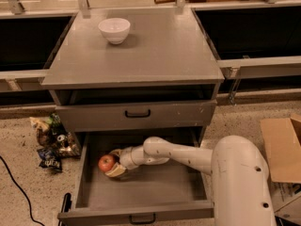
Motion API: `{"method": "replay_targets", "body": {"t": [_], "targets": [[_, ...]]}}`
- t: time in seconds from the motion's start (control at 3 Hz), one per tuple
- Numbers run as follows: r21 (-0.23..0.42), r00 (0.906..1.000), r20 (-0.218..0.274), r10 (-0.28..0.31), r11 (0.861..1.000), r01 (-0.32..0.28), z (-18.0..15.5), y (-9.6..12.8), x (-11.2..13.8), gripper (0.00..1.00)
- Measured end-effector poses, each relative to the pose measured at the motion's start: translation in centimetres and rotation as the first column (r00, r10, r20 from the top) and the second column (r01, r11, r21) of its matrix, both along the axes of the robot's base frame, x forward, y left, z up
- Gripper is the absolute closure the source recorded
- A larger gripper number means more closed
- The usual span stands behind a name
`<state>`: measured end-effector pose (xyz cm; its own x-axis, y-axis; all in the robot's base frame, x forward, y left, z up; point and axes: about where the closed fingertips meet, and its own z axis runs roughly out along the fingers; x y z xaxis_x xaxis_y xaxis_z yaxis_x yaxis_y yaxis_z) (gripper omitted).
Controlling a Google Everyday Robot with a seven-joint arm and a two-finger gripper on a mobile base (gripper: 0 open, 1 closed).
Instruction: Pick apple from middle drawer and place on counter
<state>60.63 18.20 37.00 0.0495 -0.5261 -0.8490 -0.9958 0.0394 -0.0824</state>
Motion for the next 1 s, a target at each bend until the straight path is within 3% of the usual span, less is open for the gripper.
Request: {"method": "replay_targets", "body": {"t": [0.33,0.67,1.0], "targets": [[0.029,0.9999,0.012,0.003,1.0,-0.003,0.8,-0.3,-0.5,0.85],[0.091,0.999,0.045,0.009,0.996,-0.013,3.0,-1.4,-1.5,1.0],[0.149,0.9945,0.104,0.0,0.989,-0.016,9.2,-7.1,-4.4,1.0]]}}
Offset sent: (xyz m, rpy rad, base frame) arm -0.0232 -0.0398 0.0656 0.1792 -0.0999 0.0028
